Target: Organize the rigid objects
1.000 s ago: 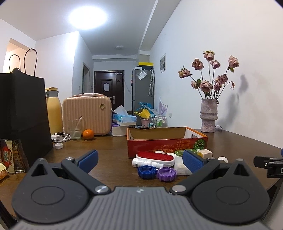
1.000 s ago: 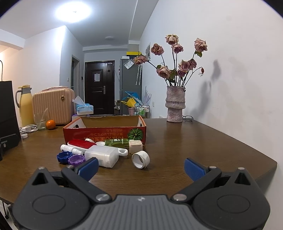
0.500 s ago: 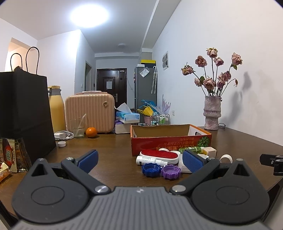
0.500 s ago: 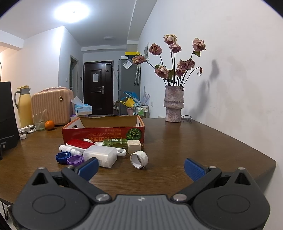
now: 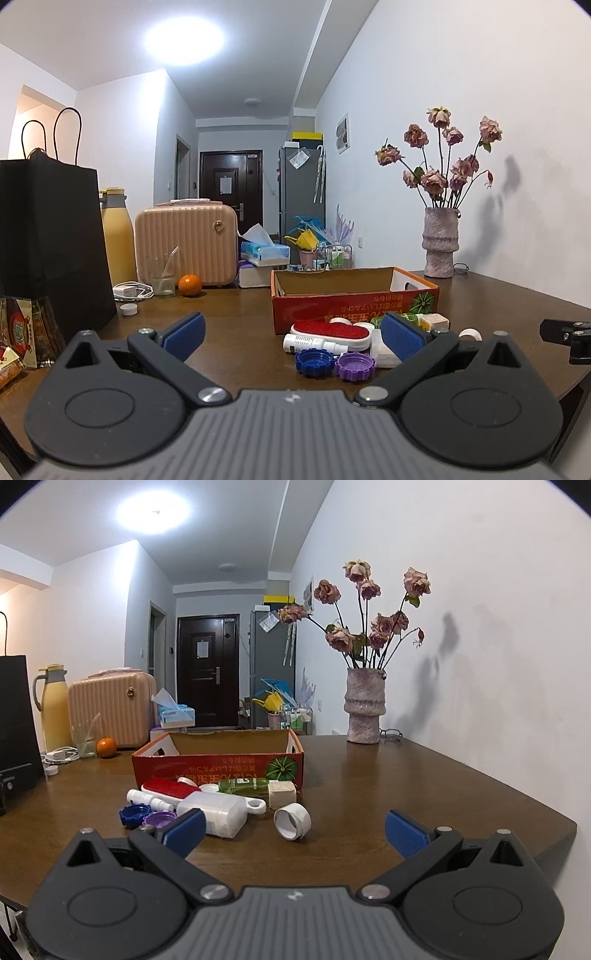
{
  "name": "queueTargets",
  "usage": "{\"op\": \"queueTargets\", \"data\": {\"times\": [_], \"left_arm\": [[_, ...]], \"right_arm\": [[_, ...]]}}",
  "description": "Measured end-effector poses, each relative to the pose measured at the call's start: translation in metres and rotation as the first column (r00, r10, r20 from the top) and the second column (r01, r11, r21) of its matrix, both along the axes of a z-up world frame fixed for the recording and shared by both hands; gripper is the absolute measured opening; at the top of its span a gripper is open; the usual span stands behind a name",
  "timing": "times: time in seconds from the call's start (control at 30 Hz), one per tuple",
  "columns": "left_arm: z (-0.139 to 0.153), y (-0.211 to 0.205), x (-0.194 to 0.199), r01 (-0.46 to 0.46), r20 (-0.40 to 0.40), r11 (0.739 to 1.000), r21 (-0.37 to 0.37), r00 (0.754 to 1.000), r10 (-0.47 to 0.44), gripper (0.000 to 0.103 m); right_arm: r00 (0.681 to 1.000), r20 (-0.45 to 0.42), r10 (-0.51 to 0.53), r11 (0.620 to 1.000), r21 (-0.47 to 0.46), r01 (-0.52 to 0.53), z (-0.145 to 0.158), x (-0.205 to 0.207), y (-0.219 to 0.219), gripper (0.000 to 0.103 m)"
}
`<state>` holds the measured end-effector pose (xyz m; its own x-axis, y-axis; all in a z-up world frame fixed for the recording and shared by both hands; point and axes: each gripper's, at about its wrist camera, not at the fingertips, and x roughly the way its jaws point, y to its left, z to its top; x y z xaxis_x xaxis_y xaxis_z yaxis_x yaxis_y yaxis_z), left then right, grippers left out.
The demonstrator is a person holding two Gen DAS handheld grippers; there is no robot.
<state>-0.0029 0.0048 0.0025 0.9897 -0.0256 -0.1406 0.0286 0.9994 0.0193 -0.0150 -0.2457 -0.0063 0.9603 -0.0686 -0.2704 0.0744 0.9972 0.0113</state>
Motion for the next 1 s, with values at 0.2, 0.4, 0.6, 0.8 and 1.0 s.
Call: {"op": "queueTargets", "data": {"times": [0.2,0.4,0.6,0.8,1.0], "left_arm": [[0.003,0.001,-0.001,0.0,0.004,1.0,0.0,1.0,0.0,0.103],[0.006,0.002,-0.004,0.003,0.01,1.0,0.001,1.0,-0.003,0.103],[0.008,0.003,-0.007,0.0,0.022,1.0,-0.004,1.0,0.001,0.103],[0.006,0.003,-0.002,0.003,-0.009,1.0,-0.029,1.0,-0.003,0.103],[-0.011,-0.005,0.006,-0.018,0.017,0.999,0.044,1.0,0.017,0.103]], "right_arm": [[1.0,0.007,0.002,1.0,-0.004,-0.002,0.002,0.0,0.001,0.103],[1.0,0.004,0.004,1.0,-0.003,-0.004,0.001,0.0,0.002,0.103],[1.0,0.025,0.008,1.0,-0.01,-0.007,0.004,-0.004,0.003,0.103],[1.0,0.017,0.004,1.0,0.005,-0.004,0.001,0.0,0.001,0.103],[1.0,0.0,0.028,0.999,0.024,-0.028,-0.014,0.018,0.004,0.103]]}}
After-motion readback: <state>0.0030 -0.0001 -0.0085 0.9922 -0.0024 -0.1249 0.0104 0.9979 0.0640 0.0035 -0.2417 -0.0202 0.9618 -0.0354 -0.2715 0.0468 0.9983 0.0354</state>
